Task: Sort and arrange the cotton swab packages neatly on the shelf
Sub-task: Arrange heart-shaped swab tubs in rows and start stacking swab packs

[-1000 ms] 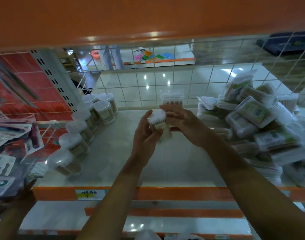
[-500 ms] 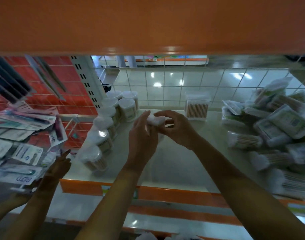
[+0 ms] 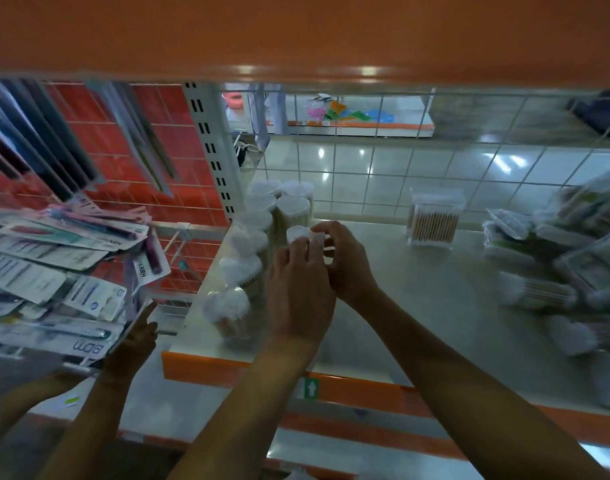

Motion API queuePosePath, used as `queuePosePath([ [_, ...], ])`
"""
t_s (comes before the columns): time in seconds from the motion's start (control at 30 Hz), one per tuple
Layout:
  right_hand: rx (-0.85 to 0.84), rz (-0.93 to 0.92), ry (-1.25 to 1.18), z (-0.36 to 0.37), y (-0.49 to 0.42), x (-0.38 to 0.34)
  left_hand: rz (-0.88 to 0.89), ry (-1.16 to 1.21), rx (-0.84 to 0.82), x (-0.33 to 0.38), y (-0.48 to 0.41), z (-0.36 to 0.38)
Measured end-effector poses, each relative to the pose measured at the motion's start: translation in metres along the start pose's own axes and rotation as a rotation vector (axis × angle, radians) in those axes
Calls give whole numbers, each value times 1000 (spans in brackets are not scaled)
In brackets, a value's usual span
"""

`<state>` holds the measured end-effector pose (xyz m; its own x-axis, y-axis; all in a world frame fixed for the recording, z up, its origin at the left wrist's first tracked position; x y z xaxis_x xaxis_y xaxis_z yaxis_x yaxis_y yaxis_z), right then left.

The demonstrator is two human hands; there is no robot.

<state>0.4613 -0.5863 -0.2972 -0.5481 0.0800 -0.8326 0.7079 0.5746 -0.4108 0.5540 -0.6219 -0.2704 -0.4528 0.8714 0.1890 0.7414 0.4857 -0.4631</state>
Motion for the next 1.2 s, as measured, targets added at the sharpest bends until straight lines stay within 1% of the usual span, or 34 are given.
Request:
queuePosePath([
  [0.1, -6, -8, 19, 9, -3, 0, -24, 51, -78, -5, -3, 1],
  [0.33, -21, 26, 60, 21, -11, 2, -37, 72, -118, -10, -9, -1],
  [0.7, -34, 71, 79, 28, -20, -1, -33, 46, -112, -14, -16, -1],
  [1.0, -28, 123, 57, 28, -21, -4, -39, 80, -104, -15, -19, 0],
  [1.2, -37, 131, 68, 28, -20, -5, -28, 40, -113, -15, -20, 3],
])
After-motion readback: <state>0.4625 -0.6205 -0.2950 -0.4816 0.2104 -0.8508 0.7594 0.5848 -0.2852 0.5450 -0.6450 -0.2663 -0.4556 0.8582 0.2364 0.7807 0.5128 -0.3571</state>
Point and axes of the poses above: each hand's wrist, its own y-axis away from the middle knuckle, its own z-axis out of the palm, x = y × z, the point moved 6 cm from there along -y, towards the middle knuckle, and after that the axes turned 8 degrees about -y, right-handed, at the moved point
